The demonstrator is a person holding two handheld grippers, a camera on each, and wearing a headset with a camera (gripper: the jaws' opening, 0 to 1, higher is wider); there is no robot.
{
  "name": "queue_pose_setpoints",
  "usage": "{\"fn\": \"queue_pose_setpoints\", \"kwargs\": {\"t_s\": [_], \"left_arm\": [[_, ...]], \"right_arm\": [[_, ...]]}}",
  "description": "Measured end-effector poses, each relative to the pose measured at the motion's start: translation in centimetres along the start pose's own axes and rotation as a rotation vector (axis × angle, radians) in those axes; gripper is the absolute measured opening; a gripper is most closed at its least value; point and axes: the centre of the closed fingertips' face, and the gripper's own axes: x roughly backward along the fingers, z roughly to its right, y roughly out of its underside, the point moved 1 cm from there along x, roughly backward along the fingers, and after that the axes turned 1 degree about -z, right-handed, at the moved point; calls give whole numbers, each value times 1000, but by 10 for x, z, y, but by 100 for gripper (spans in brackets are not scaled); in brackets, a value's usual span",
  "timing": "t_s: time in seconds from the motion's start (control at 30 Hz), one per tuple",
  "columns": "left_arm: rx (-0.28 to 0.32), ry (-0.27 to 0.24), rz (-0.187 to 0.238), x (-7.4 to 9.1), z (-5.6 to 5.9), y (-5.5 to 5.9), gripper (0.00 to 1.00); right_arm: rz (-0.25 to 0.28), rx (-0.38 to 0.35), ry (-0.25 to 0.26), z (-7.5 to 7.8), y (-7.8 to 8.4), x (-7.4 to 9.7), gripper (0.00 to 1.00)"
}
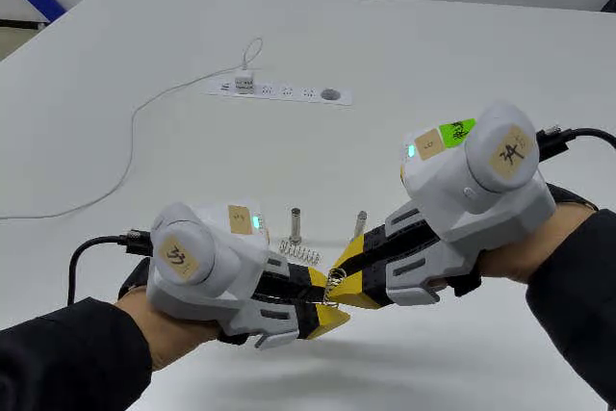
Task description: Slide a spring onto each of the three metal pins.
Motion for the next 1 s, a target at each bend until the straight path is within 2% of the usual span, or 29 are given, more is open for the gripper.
{"fn": "queue_pose_setpoints", "kwargs": {"t_s": [0.37, 0.47, 0.57, 0.83, 1.0], "left_arm": [[14, 2, 6, 0, 1, -2, 12], [36, -2, 10, 0, 1, -3, 23], [34, -9, 15, 2, 0, -4, 25], [58, -51, 33, 15, -10, -5, 33], [69, -81, 42, 24, -15, -4, 36]], "right_arm": [[17, -18, 5, -1, -2, 1, 11], [24, -26, 13, 1, -2, 3, 11], [34, -37, 26, 5, -2, 7, 11], [62, -76, 85, 20, 3, 24, 12], [80, -102, 148, 34, 9, 38, 12]]}}
